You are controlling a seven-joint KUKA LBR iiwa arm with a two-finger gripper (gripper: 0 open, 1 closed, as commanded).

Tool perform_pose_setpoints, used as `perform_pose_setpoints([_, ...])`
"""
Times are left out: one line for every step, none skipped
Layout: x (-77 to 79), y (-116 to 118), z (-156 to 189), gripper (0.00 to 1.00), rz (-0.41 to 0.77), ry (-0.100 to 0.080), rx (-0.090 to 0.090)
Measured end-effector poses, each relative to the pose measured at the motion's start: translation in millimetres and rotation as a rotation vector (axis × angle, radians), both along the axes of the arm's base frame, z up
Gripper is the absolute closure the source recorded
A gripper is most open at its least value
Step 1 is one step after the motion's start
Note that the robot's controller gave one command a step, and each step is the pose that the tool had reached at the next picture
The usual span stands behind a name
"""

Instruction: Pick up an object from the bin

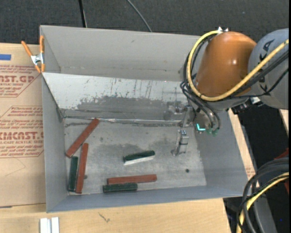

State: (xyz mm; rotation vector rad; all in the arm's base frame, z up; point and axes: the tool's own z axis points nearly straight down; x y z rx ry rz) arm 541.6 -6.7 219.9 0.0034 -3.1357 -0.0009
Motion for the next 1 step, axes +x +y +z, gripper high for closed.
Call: perform_pose_setpoints([1.6, -0.1, 3.9, 0.0, 0.0, -0.008, 0.0])
